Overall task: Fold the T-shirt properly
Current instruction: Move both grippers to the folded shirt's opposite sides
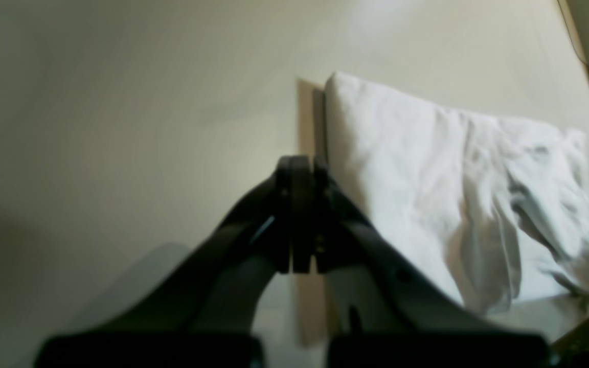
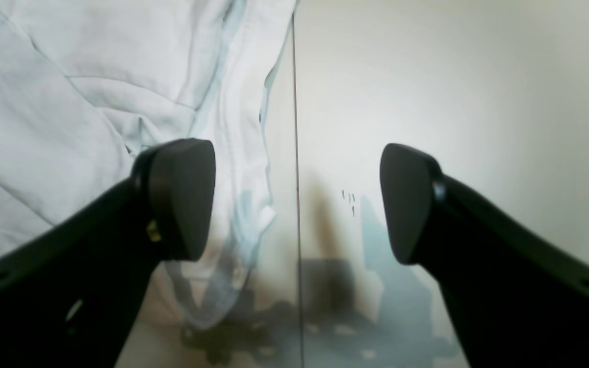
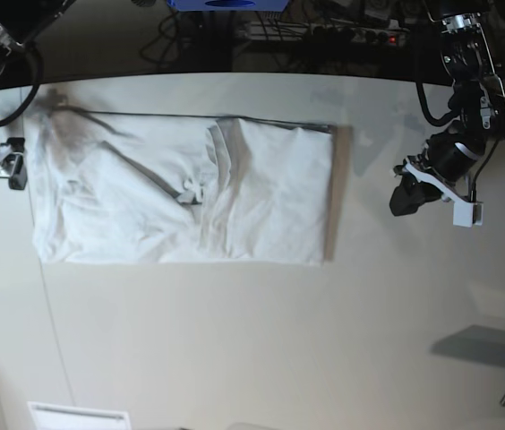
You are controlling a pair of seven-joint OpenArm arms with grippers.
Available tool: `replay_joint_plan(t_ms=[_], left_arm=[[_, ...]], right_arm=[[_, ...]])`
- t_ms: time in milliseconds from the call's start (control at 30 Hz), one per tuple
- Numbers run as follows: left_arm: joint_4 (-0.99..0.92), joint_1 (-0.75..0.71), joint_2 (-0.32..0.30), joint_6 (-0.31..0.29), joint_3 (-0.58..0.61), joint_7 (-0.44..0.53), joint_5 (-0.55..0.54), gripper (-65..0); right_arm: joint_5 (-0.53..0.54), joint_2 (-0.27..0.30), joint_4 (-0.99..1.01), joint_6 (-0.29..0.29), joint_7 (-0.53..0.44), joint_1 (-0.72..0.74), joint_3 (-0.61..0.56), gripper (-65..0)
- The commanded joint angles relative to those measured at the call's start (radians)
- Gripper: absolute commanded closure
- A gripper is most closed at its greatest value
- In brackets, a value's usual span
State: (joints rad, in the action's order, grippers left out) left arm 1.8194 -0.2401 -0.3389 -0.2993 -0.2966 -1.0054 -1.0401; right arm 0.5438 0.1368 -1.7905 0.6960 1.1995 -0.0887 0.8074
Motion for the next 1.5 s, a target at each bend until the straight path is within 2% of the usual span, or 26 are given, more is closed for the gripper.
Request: replay_joint_plan(t_ms=[0,67,167,267,467,667,867,1133,1300,1467], left_arm=[[-0.031,-0.006,-0.019,-0.039,-0.016,0.004,-0.032,0.0],[-0.116,-0.012,-0.033,-0.123,-0.022,0.004,-0.059,0.0],[-0.211,-0.012,-0.045,-0.217,-0.013,0.004,-0.062,0.0],[-0.251,-0.012,-0.045,-0.263,-0.013,0.003,-0.062,0.0],[-0.264,0.012,-0.041,-0.263,-0.011,-0.051,-0.062,0.0],[-0.294,0.061,-0.036,-0.263,0.060,-0.079,-0.062,0.0],[-0.294,0.083,-0.030,-0.262,0.096,-0.076,-0.062,0.0],[-0.306,0.092,-0.004,-0.260,0.096,-0.076,-0.061,0.0],[-0.307,0.126,0.005,-0.258,0.175,-0.074,-0.059,0.0],[-0.306,0.132,0.024,-0.257,0.190,-0.071,-0.059,0.0]], right_arm=[[0.020,0.017,-0.015,0.002,-0.013,0.008,0.005,-47.9],[0.026,0.017,0.008,0.002,0.018,0.011,0.005,-47.9],[0.051,0.019,0.051,0.002,0.036,0.017,0.005,-48.2],[0.103,0.019,0.056,0.002,0.046,0.013,0.005,-48.3],[0.209,0.019,0.133,0.002,0.116,0.045,0.005,-48.5],[0.221,0.030,0.289,0.002,0.124,0.082,0.004,-48.5],[0.364,0.059,0.396,0.002,0.121,0.083,0.000,-48.5],[0.367,0.076,0.430,0.002,0.125,0.082,-0.001,-48.3],[0.367,0.054,0.426,0.002,0.132,0.080,-0.081,-48.2],[0.367,0.036,0.427,0.002,0.130,0.079,-0.107,-48.0]])
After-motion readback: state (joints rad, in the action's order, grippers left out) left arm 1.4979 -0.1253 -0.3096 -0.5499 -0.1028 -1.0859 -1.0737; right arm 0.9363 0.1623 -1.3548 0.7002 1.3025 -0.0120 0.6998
